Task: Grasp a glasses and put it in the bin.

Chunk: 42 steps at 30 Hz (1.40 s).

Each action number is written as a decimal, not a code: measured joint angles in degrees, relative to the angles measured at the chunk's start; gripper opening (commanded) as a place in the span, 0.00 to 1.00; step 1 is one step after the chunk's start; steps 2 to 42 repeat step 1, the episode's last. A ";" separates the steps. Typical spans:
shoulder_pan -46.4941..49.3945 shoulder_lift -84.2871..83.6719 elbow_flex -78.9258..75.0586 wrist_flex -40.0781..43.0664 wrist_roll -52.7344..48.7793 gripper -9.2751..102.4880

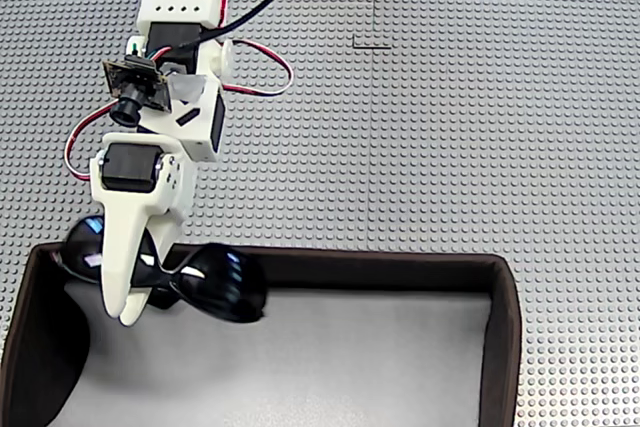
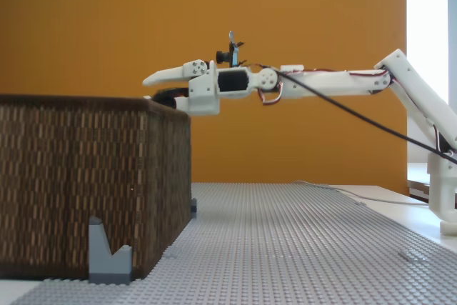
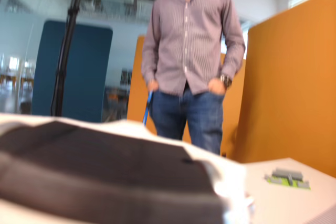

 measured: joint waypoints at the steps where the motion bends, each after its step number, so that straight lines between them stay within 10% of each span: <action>1: 0.00 0.70 0.00 2.20 -0.70 0.29; 42: 0.00 0.70 0.00 2.20 -0.70 0.29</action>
